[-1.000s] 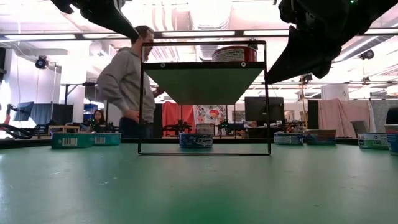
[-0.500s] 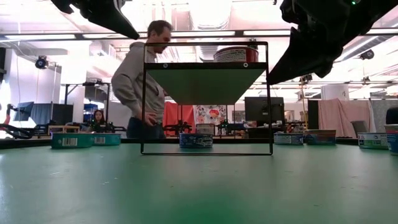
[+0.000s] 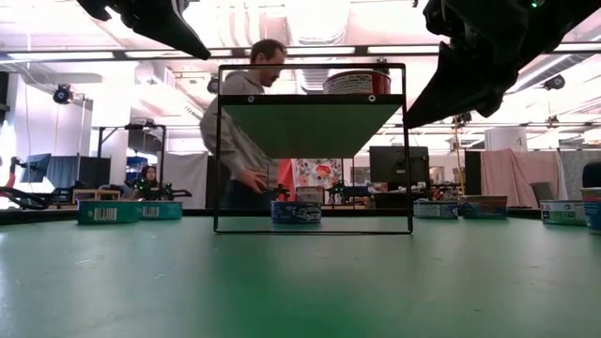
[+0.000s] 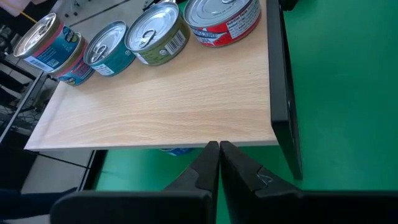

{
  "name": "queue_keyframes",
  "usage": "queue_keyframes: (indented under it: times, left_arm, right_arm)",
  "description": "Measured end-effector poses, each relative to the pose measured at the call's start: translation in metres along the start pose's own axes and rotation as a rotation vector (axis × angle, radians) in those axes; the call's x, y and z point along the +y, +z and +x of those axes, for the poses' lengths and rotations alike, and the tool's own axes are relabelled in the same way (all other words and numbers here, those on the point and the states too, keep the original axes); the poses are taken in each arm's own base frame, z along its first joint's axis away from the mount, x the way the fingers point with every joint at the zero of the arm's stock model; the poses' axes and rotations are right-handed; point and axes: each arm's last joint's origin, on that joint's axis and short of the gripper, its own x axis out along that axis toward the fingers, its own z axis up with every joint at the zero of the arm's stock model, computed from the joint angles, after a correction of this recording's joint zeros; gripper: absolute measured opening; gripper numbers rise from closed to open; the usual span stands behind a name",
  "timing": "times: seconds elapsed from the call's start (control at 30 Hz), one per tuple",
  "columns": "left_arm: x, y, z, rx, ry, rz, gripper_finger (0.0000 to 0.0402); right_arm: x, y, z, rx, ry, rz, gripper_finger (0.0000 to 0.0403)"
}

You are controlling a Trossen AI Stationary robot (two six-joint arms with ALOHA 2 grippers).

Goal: Stack canned seafood by type on shelf
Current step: Put the top blue tuna can on the shelf

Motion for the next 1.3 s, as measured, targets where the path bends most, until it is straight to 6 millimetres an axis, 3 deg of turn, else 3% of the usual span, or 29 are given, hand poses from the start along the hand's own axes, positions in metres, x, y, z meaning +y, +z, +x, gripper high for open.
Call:
queue_keyframes:
  times: [0.5,0.87,1.3]
  left_arm:
    - [0.0,-0.001,0.0,0.004,-0.002,-0.029,0.0]
    - [-0.004,-0.003,-0.001,0.04,-0.133,-0.226,0.0]
    - [-0.016,-0.007,-0.006,0.164,-0.356,-0.5,0.0]
  right_arm:
    - [0.006,-0.002,-0.008,0.033,0.088,-0.002,0.0012]
    - [0.013,0.005,-0.024,0.074,0.292,0.014,0.0012]
    - [0.026,0.01,-0.037,-0.054,0.396,-0.168,0.0012]
